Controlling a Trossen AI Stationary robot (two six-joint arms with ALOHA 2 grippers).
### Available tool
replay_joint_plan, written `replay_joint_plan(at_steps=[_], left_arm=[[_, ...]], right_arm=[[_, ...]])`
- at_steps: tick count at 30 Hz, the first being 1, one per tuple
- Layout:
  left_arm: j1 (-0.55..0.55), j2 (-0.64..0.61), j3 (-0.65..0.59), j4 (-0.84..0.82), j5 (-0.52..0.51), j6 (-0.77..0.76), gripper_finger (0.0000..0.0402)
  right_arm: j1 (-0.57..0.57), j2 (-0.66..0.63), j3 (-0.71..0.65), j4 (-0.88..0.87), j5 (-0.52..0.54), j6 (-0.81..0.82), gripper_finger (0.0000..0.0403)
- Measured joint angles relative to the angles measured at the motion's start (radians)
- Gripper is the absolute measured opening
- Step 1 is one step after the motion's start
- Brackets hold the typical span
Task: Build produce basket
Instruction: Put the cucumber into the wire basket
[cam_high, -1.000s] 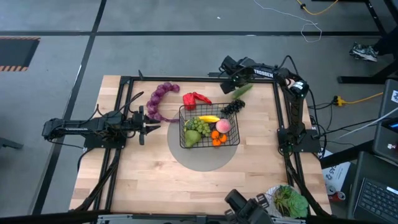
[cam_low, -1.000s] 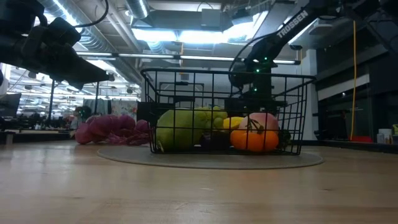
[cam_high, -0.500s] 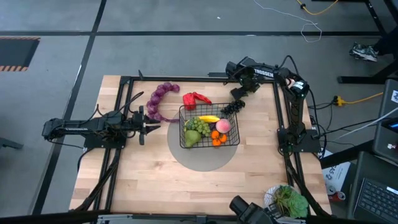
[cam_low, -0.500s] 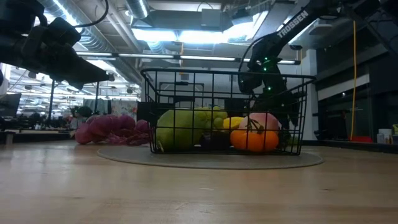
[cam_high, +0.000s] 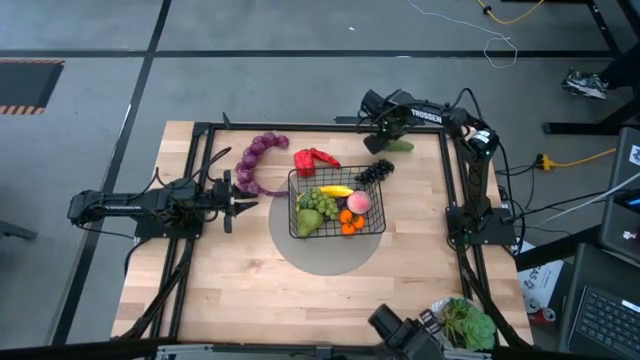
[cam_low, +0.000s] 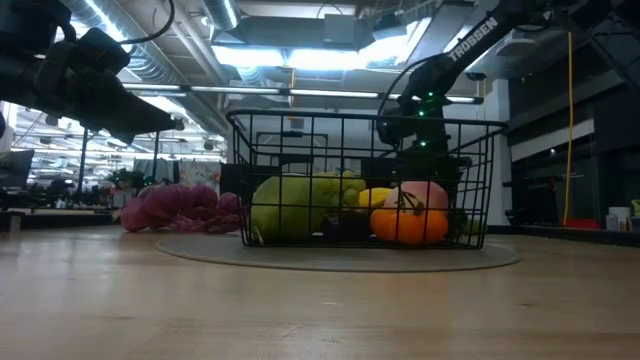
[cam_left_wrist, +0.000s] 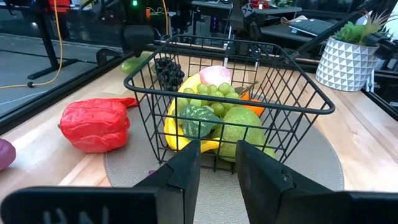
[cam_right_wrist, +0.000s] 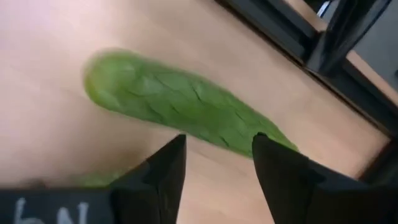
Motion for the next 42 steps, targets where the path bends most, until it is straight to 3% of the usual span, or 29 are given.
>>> replay_joint_plan(at_steps=[10, 25, 33, 42], left_arm=[[0.000, 0.000, 0.000, 0.000, 0.000, 0.000, 0.0096], [0.000, 0.000, 0.000, 0.000, 0.000, 0.000, 0.0096], [0.000, 0.000, 0.000, 0.000, 0.000, 0.000, 0.0096], [0.000, 0.000, 0.000, 0.000, 0.000, 0.000, 0.0096]], right_arm=[[-0.006, 0.009, 0.000, -0.007, -0.001, -0.230, 0.0184], [-0.006, 0.026, 0.000, 0.049, -0.025, -0.377, 0.0184], [-0.006, 0.034, 0.000, 0.045, -0.050, -0.355, 0.0187], [-0.004, 0.035, -0.074, 0.098, -0.048, -0.233, 0.0225]])
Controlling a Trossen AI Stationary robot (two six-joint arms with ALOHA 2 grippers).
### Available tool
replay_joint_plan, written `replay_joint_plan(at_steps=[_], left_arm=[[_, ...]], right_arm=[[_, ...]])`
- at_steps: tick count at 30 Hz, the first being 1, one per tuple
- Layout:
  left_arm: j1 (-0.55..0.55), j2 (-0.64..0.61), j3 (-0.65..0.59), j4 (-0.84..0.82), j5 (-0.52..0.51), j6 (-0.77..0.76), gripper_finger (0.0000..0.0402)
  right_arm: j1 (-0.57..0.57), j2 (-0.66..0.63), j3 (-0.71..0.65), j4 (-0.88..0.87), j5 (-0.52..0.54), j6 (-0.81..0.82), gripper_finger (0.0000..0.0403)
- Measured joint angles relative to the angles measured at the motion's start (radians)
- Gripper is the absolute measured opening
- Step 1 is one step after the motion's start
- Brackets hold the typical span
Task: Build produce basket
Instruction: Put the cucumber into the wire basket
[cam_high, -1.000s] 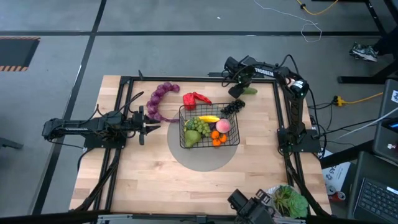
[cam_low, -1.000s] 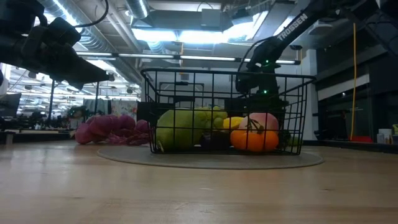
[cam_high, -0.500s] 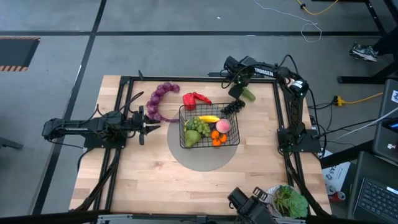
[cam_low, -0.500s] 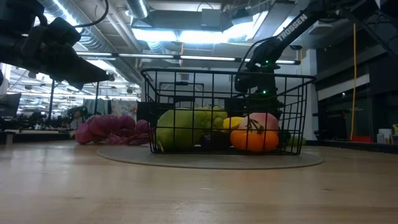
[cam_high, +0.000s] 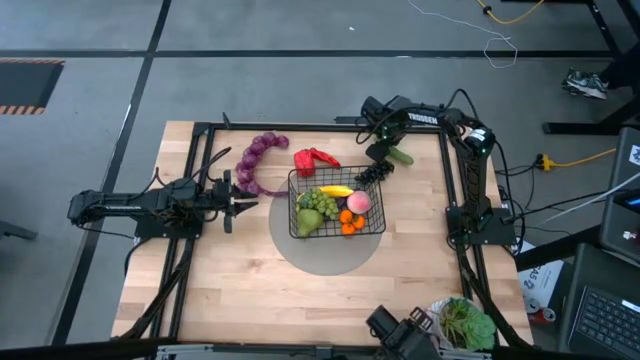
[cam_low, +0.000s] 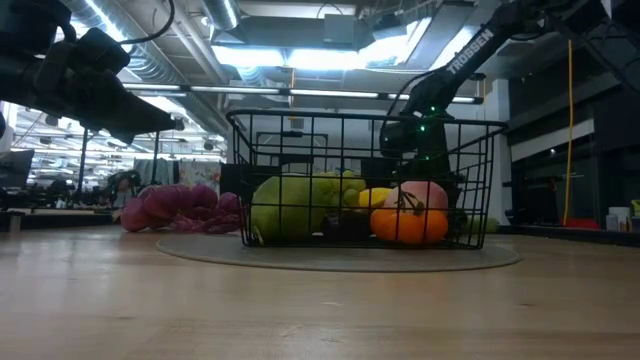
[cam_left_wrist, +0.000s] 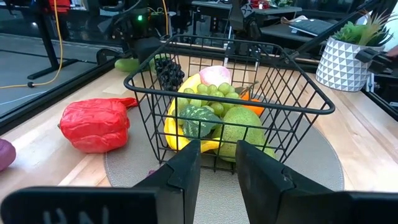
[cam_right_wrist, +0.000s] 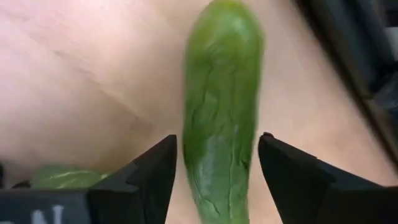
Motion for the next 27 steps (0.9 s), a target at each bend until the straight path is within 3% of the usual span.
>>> replay_joint_plan(at_steps=[6, 13, 19, 27], left_arm=[[0.000, 0.000, 0.000, 0.000, 0.000, 0.000, 0.0096], [0.000, 0.000, 0.000, 0.000, 0.000, 0.000, 0.0096], [0.000, 0.000, 0.000, 0.000, 0.000, 0.000, 0.0096], [0.000, 0.000, 0.000, 0.000, 0.000, 0.000, 0.0096]], right_arm=[[0.009, -0.001, 0.002, 0.001, 0.001, 0.069, 0.0201], [0.009, -0.003, 0.003, -0.001, -0.027, 0.066, 0.0073], [0.018, -0.003, 0.061, -0.081, 0.021, 0.057, 0.0072], [0.088, -0.004, 0.294, -0.188, 0.047, 0.034, 0.0072]])
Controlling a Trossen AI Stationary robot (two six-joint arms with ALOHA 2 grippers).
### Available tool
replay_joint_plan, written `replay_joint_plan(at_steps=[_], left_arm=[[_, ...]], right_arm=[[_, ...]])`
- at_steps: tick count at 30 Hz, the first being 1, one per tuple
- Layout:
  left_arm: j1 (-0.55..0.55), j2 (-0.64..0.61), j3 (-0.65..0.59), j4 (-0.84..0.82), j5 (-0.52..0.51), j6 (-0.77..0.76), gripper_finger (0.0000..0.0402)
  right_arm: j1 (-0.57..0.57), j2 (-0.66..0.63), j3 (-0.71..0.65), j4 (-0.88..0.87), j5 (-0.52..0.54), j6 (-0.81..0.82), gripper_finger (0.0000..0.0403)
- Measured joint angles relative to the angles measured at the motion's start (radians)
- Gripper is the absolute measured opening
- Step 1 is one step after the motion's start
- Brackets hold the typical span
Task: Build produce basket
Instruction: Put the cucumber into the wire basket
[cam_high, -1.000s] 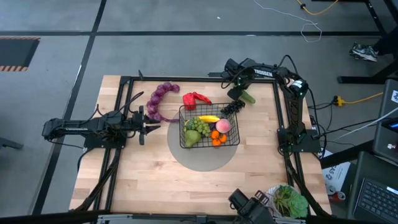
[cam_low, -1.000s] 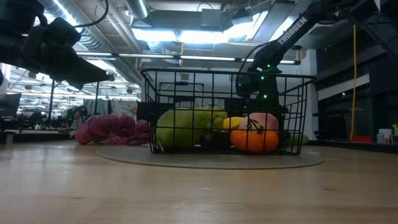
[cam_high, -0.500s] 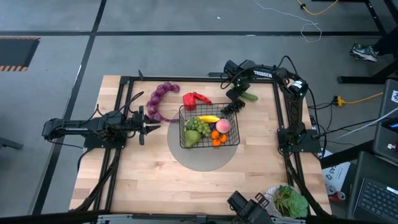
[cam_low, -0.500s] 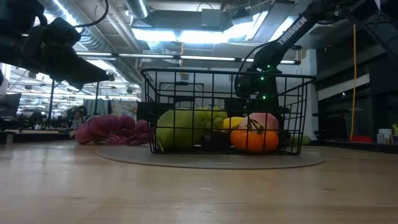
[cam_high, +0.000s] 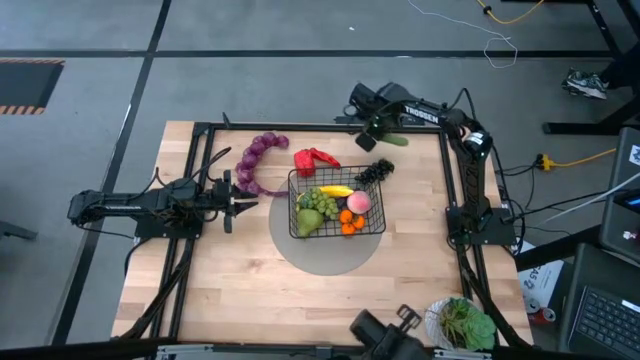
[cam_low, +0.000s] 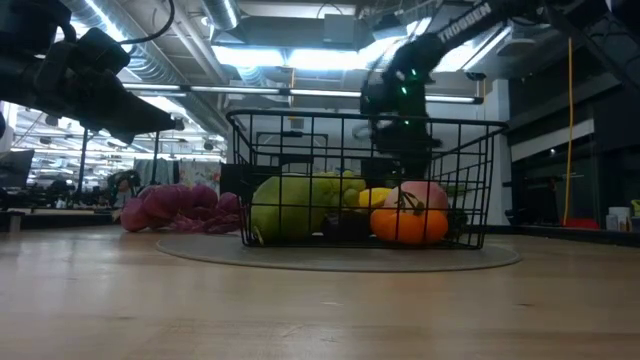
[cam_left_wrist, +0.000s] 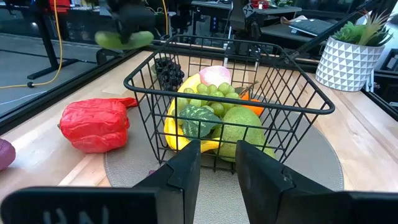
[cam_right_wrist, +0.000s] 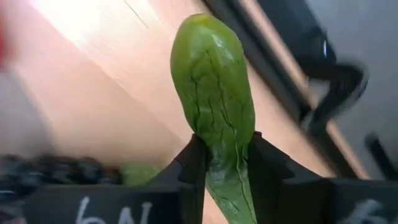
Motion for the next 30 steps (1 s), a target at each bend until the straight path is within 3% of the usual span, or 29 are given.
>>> replay_joint_plan(at_steps=[5, 8, 11, 16, 18, 21, 27, 30], left_arm=[[0.000, 0.000, 0.000, 0.000, 0.000, 0.000, 0.0096], [0.000, 0.000, 0.000, 0.000, 0.000, 0.000, 0.0096], [0.000, 0.000, 0.000, 0.000, 0.000, 0.000, 0.0096], [0.000, 0.000, 0.000, 0.000, 0.000, 0.000, 0.0096], [0.000, 0.000, 0.000, 0.000, 0.000, 0.000, 0.0096], [0.000, 0.000, 0.000, 0.000, 0.000, 0.000, 0.0096], [0.000, 0.000, 0.000, 0.000, 0.000, 0.000, 0.0096], [0.000, 0.000, 0.000, 0.000, 0.000, 0.000, 0.0096]], right_arm=[[0.065, 0.000, 0.186, -0.007, -0.101, -0.077, 0.0072], [0.109, -0.001, 0.296, -0.011, -0.222, -0.137, 0.0072], [0.150, -0.001, 0.390, -0.013, -0.438, -0.213, 0.0072], [0.209, -0.002, 0.482, -0.012, -0.902, -0.309, 0.0072], [0.235, -0.002, 0.494, -0.012, -0.988, -0.320, 0.0072], [0.280, -0.002, 0.495, -0.023, -0.952, -0.333, 0.0072], [0.390, -0.002, 0.430, -0.045, -0.643, -0.249, 0.0072], [0.441, -0.002, 0.380, -0.046, -0.537, -0.206, 0.0072]])
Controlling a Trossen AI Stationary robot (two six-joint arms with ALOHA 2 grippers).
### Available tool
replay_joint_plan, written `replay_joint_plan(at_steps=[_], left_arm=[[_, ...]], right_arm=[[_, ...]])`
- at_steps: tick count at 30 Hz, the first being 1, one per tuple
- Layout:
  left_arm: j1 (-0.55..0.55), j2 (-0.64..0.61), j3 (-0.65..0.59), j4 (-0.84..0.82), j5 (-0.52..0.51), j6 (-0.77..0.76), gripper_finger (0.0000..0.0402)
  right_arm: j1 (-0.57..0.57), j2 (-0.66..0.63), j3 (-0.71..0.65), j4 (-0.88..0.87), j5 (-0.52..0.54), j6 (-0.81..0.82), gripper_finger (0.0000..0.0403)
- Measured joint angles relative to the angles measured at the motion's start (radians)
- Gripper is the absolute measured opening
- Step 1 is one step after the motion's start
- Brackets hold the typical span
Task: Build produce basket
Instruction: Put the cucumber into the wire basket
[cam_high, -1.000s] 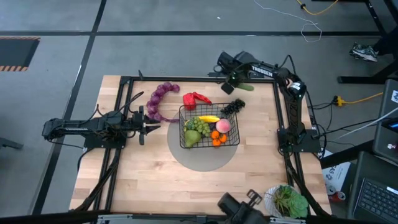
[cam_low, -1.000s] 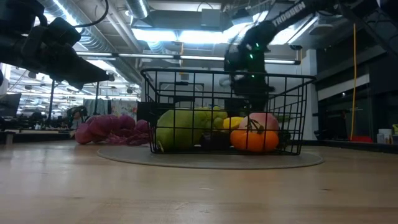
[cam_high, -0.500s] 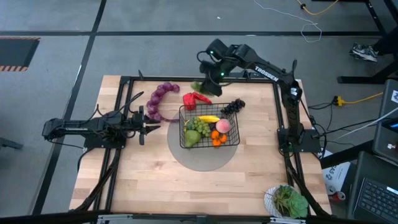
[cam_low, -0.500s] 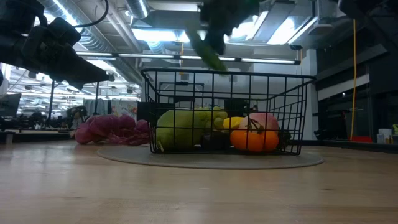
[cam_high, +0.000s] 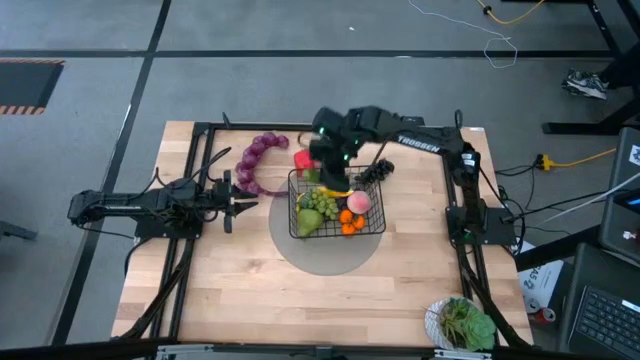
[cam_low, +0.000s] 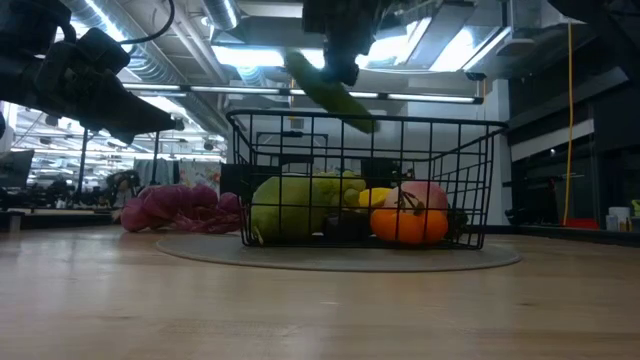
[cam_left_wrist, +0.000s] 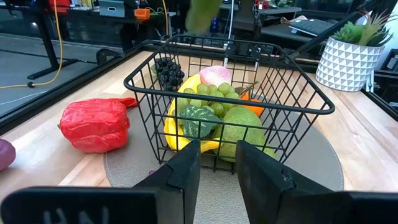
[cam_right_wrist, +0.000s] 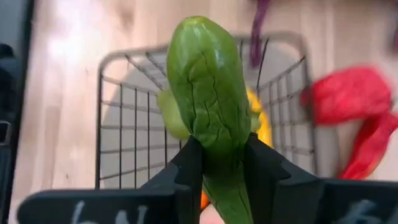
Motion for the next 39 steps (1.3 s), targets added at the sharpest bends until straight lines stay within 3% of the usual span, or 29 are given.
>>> replay_joint_plan(at_steps=[11, 34, 39], left_arm=[[0.000, 0.000, 0.000, 0.000, 0.000, 0.000, 0.0096], [0.000, 0.000, 0.000, 0.000, 0.000, 0.000, 0.0096], [0.000, 0.000, 0.000, 0.000, 0.000, 0.000, 0.0096]], right_arm=[[0.095, 0.001, -0.176, -0.031, 0.180, 0.172, 0.0080], [0.122, 0.001, -0.190, -0.057, 0.118, 0.182, 0.0096], [0.122, 0.001, -0.190, -0.083, 0.041, 0.099, 0.0096]])
